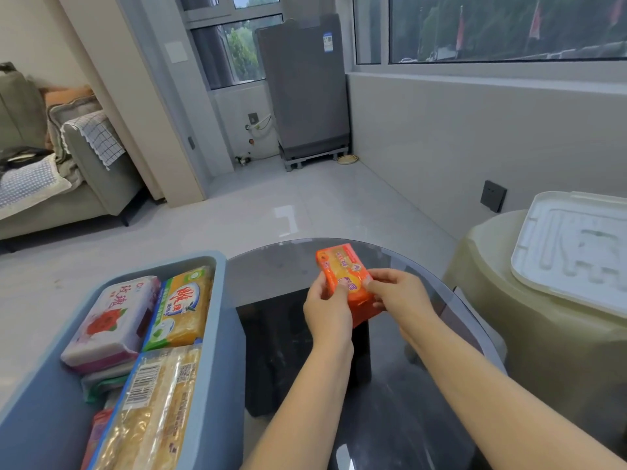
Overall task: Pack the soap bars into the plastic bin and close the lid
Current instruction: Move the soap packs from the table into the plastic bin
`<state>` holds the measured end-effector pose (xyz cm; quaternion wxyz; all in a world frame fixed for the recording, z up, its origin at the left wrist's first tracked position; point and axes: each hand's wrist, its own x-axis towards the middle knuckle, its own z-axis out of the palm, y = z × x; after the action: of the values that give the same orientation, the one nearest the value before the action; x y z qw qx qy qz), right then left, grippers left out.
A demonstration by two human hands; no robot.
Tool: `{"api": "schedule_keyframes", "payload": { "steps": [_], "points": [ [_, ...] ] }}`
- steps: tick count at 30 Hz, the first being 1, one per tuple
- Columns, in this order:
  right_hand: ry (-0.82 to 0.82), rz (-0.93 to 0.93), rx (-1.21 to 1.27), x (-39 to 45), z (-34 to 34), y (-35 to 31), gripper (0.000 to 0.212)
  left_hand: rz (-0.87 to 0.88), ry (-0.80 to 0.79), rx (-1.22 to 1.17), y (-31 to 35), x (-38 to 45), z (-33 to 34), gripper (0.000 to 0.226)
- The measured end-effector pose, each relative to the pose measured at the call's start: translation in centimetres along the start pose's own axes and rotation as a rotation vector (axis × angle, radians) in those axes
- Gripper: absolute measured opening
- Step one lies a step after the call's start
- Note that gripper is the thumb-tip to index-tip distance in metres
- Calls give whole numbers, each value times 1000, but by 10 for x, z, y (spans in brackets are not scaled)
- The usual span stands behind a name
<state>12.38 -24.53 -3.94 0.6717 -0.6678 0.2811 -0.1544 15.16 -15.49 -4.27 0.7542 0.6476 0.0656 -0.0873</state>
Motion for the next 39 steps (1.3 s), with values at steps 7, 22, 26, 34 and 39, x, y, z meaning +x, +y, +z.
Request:
{"api": "schedule_keyframes", "payload": {
  "steps": [7, 22, 26, 34, 39],
  "points": [
    [22, -14, -104, 19, -6, 6, 17, -64, -15, 20, -16, 7, 9, 42],
    [-93, 103, -243, 3, -10, 3, 29, -149, -76, 112, -6, -26, 4, 43],
    [-111, 22, -301, -26, -19, -16, 32, -88, -97, 105, 8, -55, -7, 40],
    [-123, -152, -65, -111, -34, -61, 32, 88, -167, 110, 65, -119, -47, 44],
    [-175, -242, 73, -158, -22, -87, 15, 228, -170, 148, 100, -149, -86, 42]
  ]
}}
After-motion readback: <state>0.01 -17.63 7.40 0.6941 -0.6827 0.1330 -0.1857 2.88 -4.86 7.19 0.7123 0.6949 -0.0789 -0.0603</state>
